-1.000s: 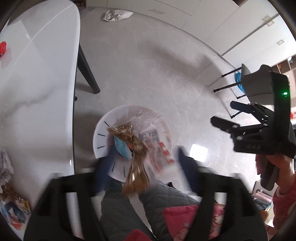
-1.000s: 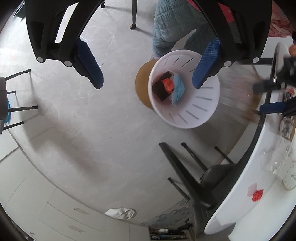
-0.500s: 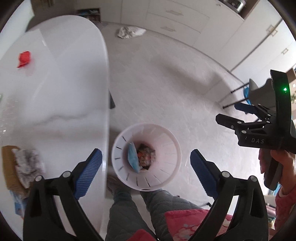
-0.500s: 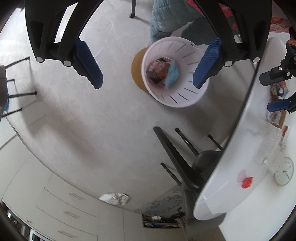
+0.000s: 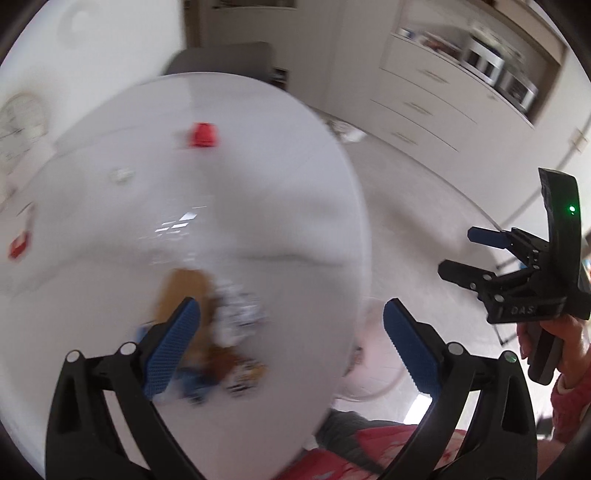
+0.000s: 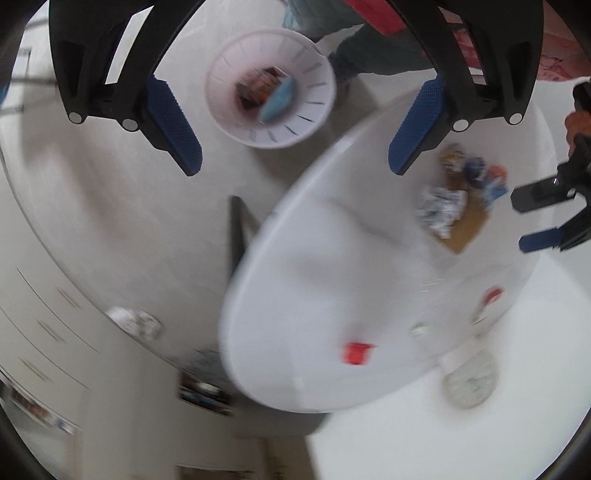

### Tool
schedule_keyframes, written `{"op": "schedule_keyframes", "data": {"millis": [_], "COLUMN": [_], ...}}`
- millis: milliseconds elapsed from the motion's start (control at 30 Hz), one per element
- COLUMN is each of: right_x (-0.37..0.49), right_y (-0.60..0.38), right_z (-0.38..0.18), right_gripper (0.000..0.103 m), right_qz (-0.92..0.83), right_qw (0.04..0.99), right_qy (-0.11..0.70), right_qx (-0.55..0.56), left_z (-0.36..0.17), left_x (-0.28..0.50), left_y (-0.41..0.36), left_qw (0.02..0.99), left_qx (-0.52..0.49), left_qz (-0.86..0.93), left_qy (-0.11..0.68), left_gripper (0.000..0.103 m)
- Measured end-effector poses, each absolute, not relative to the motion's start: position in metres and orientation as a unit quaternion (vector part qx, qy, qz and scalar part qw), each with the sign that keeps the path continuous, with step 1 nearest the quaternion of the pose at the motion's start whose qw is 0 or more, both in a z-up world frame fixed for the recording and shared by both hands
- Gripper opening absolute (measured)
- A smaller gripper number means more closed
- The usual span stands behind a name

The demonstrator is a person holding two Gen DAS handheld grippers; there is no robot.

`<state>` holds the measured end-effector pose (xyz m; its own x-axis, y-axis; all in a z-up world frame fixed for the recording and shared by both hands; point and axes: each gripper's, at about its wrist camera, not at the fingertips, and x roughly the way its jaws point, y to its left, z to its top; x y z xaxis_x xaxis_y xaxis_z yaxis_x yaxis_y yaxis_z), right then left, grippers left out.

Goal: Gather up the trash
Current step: 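Move both tools back over the trash pile on the table, then grasp the brown cardboard with the left tool while the right tool grasps crumpled white paper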

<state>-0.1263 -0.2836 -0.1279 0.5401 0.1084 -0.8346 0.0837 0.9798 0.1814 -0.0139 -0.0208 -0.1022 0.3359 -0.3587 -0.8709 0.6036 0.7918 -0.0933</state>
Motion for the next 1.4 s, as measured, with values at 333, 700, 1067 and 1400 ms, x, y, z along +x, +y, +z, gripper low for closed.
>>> {"op": "schedule_keyframes", "data": {"millis": [333,700,1067,1400], "right_x": [-0.080,-0.074,-0.074,-0.021], "right_y": [-0.200,-0.184,-0.181,-0.138], "right_z": [-0.128,-0.138,-0.152,-0.180], "right_gripper": [0.100,0.100,0.100,0.100], "right_qz": [0.107,0.096,0.076,0.129], "right_qw": [0.862,0.850,0.839,0.826], "right_qy": [0.492,0.515,0.534,0.544], "right_qx": [0.059,0.063,0.076,0.069], "left_z": [-0.123,-0.184,-0.220,-0.163], "left_x": [0.011,0.053,0.076,0.071], "left_y": [0.073,0.050,0.036,0.064], "left_qw": [0.817,0.783,0.755,0.783], "left_qx": [0.063,0.092,0.092,0.068], "left_qz": [-0.221,-0.251,-0.281,-0.299], "left_qy": [0.529,0.561,0.585,0.541], "left_gripper": [0.095,0.095,0.050,0.049]}}
